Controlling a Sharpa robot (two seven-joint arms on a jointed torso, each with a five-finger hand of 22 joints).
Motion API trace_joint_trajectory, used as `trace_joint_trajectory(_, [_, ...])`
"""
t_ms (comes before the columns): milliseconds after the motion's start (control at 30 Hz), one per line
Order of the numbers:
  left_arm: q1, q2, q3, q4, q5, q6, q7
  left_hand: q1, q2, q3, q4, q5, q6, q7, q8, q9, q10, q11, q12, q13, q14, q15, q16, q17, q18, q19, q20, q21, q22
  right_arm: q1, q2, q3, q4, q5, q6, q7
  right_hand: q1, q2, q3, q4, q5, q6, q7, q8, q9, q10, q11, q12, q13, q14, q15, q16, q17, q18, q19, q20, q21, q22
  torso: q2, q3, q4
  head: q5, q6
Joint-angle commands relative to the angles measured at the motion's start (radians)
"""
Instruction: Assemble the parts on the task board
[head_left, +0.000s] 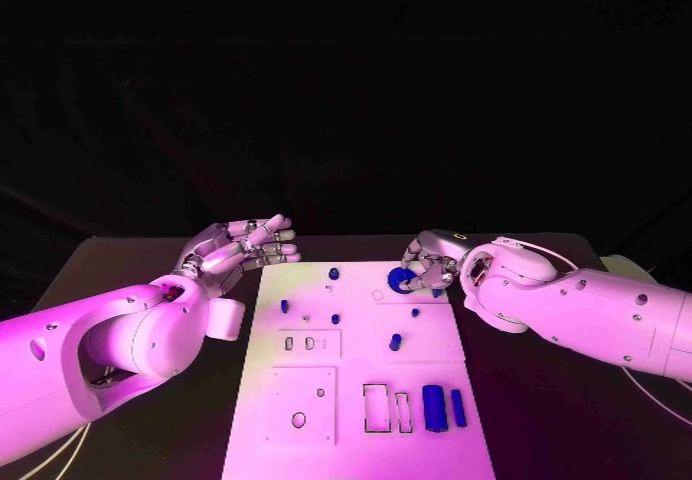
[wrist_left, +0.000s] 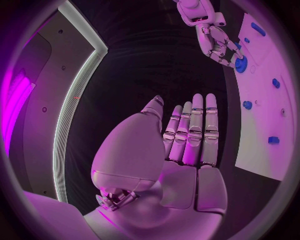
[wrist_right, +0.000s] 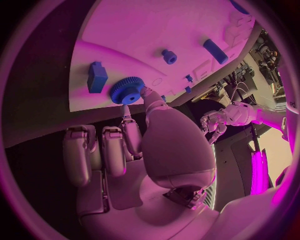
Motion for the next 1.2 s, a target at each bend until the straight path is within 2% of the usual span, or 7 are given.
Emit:
trace_joint_trajectory(33, [0.001,0.002,0.001,0.001,0.001,0.023,0.001,0.016,0.001,-0.006,-0.001,-0.004,-0.003,0.004,-0.006,-0.001,-0.003,0.004,-0.007,-0.001,-0.002,0.004,-0.007,0.002,0.004,-0.002,0.006,-0.003,-0.002,-0.002,0.003,-0.001,-0.006,-0.018,0.019,-0.006,0.012,0.004,0.002,0.002,0.009,-0.006,-0.002,0.005,0.001,0.010,-0.001,0.005,0.023,0.091,0.007,0.006,0.184,-0.020,0.030,0.007,0.006,0.168,0.001,0.0006,-0.0001,0.002,-0.003])
trace_joint_trajectory(533, [0.001,0.001,0.001,0.000,0.001,0.026,-0.001,0.016,0.001,-0.006,-0.001,-0.004,-0.003,0.004,-0.006,-0.001,-0.003,0.004,-0.007,-0.001,-0.002,0.004,-0.007,0.002,0.004,-0.002,0.006,-0.003,-0.002,-0.008,0.017,-0.002,-0.031,-0.042,0.050,-0.014,0.043,0.020,0.022,-0.008,0.012,0.003,-0.005,0.020,0.005,0.020,-0.004,0.017,0.038,0.092,0.005,0.009,0.192,-0.021,0.034,0.007,0.009,0.173,0.000,0.0011,0.0008,0.003,-0.009])
trace_joint_trajectory(867, [0.001,0.002,0.001,-0.001,0.001,0.027,-0.003,0.016,0.001,-0.006,-0.001,-0.004,-0.003,0.004,-0.006,-0.001,-0.003,0.004,-0.007,-0.001,-0.002,0.004,-0.007,0.002,0.004,-0.002,0.006,-0.003,-0.002,-0.012,0.020,-0.002,-0.031,-0.072,0.066,-0.023,0.056,0.027,0.038,-0.014,0.009,0.022,-0.010,0.031,0.007,0.032,-0.008,0.030,0.054,0.093,0.002,0.011,0.196,-0.022,0.037,0.005,0.012,0.179,0.001,0.0015,0.0010,0.003,-0.010])
trace_joint_trajectory(1000, [0.001,0.002,0.001,-0.001,0.001,0.028,-0.004,0.016,0.001,-0.006,-0.001,-0.004,-0.003,0.004,-0.006,-0.001,-0.003,0.004,-0.007,-0.001,-0.002,0.004,-0.007,0.002,0.004,-0.002,0.006,-0.003,-0.002,-0.014,0.019,-0.002,-0.023,-0.087,0.038,-0.023,0.069,0.041,0.065,-0.018,-0.023,0.057,-0.023,0.043,0.012,0.056,-0.020,0.052,0.081,0.094,-0.007,0.014,0.202,-0.025,0.046,-0.002,0.020,0.191,0.000,0.0013,0.0008,0.003,-0.010])
trace_joint_trajectory(1200, [0.001,0.002,0.001,-0.002,0.001,0.028,-0.004,0.016,0.001,-0.006,-0.001,-0.004,-0.003,0.004,-0.006,-0.001,-0.003,0.004,-0.007,-0.001,-0.002,0.004,-0.007,0.002,0.004,-0.002,0.006,-0.003,-0.002,-0.016,0.015,-0.002,0.002,-0.132,-0.055,-0.020,0.071,0.045,0.100,-0.018,0.011,0.087,-0.037,0.049,0.017,0.091,-0.032,0.084,0.121,0.096,-0.018,0.018,0.212,-0.031,0.064,-0.012,0.036,0.214,0.000,0.0014,0.0008,0.003,-0.008])
